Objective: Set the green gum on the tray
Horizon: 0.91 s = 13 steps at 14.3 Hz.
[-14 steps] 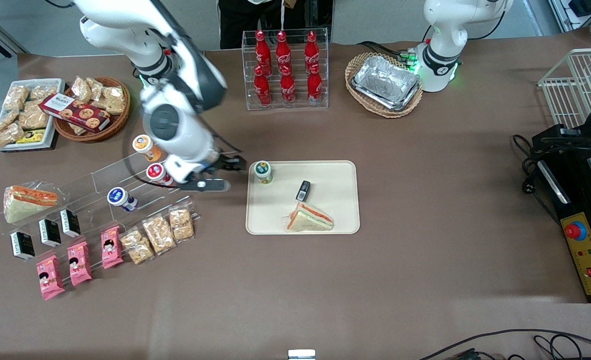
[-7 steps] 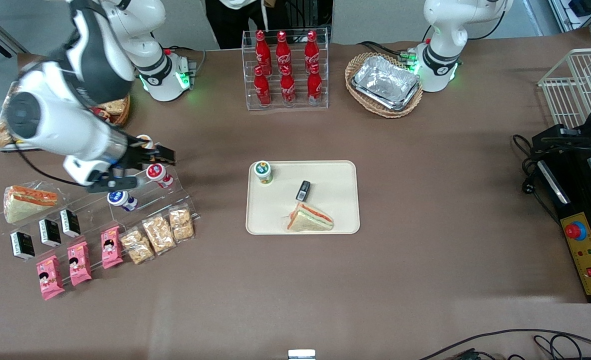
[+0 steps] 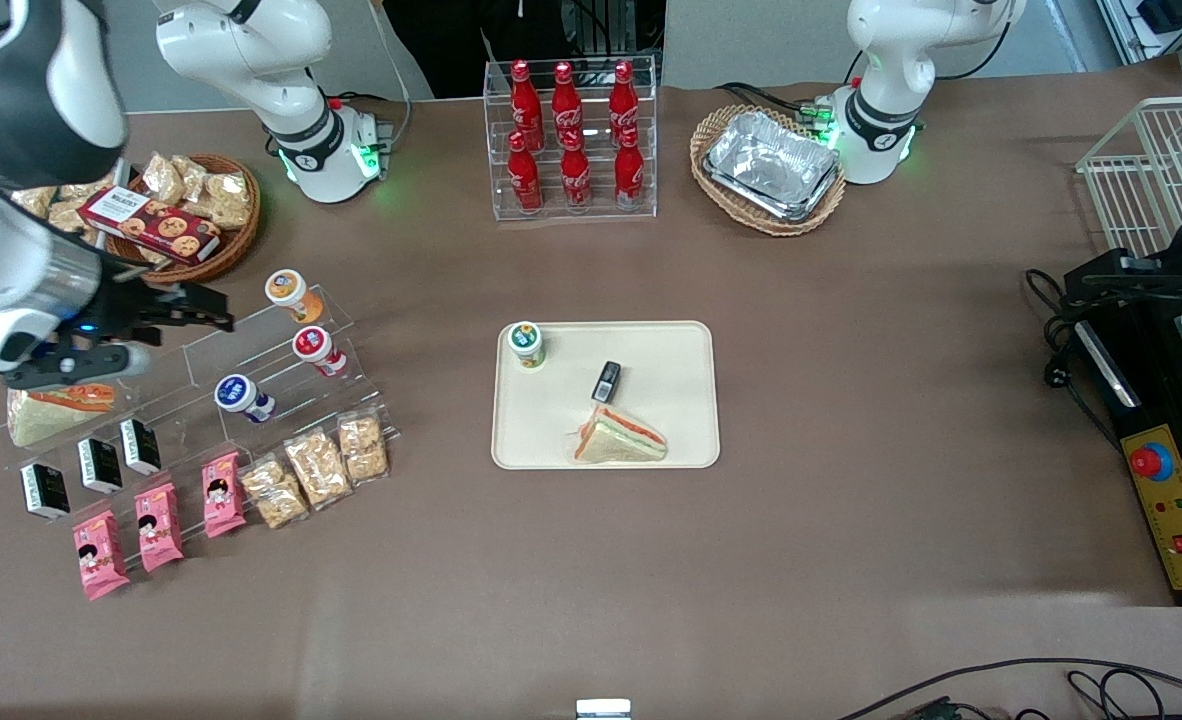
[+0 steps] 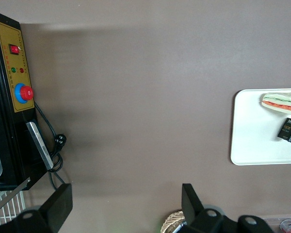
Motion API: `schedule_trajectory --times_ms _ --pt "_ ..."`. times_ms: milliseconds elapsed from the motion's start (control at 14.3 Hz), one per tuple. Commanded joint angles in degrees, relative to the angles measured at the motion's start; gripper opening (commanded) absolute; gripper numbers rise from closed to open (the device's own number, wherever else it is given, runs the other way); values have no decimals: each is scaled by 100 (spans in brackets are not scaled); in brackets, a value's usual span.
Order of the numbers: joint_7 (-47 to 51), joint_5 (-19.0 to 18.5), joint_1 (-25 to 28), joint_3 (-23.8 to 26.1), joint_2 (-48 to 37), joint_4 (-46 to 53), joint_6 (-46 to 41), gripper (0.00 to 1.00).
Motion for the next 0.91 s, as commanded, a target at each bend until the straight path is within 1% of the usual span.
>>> schedule_trajectory --times_ms 0,140,350,839 --pt "-146 -145 -264 22 525 1104 -801 100" --pt "-155 -155 -264 -31 597 1352 -891 100" --pt "-155 -76 -264 -189 536 1353 -900 100" --pt "-137 -137 -256 -172 518 1432 -996 100"
